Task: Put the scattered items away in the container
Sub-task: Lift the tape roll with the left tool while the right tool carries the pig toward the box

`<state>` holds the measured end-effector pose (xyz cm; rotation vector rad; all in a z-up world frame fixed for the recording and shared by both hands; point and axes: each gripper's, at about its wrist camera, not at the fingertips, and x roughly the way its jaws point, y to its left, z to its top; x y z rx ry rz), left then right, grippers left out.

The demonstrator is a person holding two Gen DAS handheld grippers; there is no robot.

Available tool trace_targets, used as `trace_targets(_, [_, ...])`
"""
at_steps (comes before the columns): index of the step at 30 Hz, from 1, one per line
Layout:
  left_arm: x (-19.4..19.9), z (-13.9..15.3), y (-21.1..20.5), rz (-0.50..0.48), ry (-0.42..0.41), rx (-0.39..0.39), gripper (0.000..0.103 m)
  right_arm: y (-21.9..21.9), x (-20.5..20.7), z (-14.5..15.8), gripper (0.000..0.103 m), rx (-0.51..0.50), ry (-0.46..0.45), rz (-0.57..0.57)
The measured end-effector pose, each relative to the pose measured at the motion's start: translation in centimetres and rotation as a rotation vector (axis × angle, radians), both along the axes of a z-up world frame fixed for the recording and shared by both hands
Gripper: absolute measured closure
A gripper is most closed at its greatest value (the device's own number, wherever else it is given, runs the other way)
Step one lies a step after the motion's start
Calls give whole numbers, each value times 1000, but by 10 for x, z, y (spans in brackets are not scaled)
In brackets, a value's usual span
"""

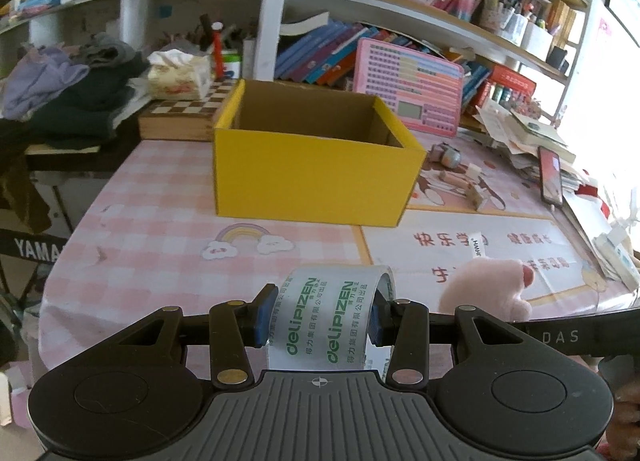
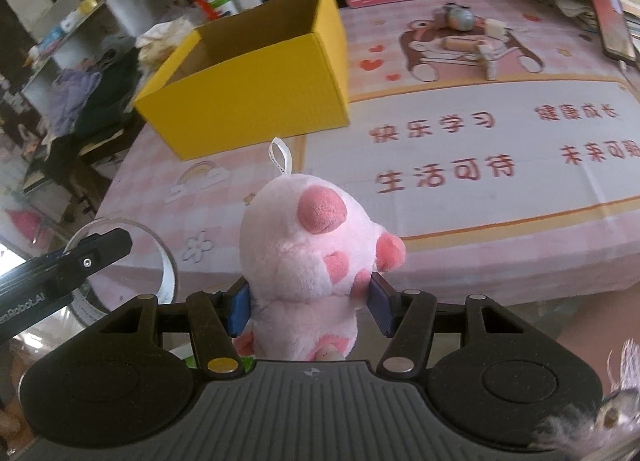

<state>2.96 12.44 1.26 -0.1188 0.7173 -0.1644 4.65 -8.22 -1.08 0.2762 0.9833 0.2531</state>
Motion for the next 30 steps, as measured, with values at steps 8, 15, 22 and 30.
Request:
trace_targets(8, [1,10,17,49,-39,8,60,23,7,9,47,20,-41,85])
trace_targets(15, [11,17,21,76,-66,7,60,28,21,18,47,-3,-108,92])
trace_targets(22, [37,32,17,80,-117,5,60,26,49,29,47,-16,-179,107])
trace_targets(30, [88,53,7,81,-186,13,60,22,102,52,47,4,-246,127])
